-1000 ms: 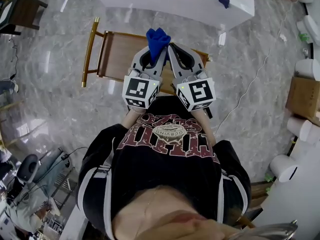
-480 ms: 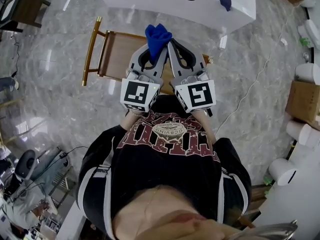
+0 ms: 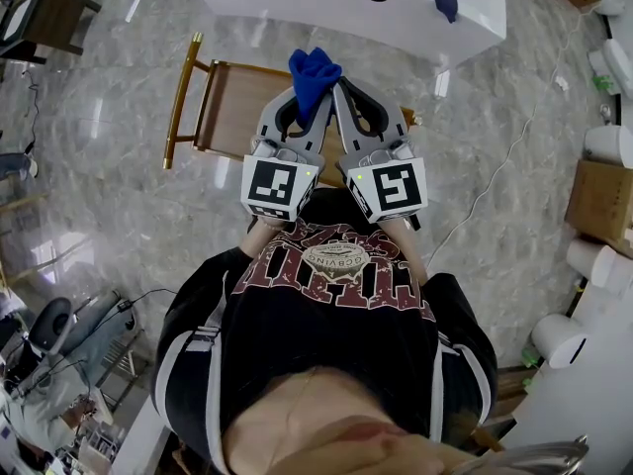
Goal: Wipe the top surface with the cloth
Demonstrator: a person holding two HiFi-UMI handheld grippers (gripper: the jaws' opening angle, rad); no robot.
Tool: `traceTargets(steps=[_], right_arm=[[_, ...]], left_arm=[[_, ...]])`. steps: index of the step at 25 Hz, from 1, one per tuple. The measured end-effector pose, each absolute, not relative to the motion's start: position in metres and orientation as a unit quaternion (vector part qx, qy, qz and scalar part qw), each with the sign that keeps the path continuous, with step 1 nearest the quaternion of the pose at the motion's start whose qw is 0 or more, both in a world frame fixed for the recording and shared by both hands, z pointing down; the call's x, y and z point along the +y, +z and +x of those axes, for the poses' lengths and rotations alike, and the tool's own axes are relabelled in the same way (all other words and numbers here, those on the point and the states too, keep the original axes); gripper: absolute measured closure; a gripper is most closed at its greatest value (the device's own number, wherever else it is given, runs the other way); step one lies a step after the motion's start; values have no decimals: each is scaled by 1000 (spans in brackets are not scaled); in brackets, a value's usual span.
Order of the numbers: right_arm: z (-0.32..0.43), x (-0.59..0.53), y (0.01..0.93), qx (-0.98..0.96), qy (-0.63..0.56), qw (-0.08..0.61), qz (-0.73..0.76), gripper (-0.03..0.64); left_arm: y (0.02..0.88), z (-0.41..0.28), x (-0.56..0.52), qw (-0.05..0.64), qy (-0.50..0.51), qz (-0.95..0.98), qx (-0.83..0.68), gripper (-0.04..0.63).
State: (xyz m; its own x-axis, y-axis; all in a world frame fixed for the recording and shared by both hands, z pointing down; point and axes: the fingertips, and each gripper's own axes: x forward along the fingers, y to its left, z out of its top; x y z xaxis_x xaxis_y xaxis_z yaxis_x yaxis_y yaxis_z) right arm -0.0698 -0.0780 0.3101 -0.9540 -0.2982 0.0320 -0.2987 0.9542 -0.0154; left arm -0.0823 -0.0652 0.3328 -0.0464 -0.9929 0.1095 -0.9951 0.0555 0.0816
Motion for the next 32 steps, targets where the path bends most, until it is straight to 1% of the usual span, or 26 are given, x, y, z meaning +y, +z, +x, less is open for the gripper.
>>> traceTargets(steps=[5,11,16,32], right_arm=[[-78,-64,307,-989,13,15,145,598],[-82,-57,304,-991,12,14,133,598],[-77,-67,307,-992,9,17,121,598],[-89,-48,309,-996,10,19,86,598]], left_arm=[[330,-90,-50,69,3,686,-724,495],[325,-94,-43,52,20,676,-735,495],[326,-89,-52,56,16,668,-741,495],[328,-103,-32,63,7,639,-766,495]])
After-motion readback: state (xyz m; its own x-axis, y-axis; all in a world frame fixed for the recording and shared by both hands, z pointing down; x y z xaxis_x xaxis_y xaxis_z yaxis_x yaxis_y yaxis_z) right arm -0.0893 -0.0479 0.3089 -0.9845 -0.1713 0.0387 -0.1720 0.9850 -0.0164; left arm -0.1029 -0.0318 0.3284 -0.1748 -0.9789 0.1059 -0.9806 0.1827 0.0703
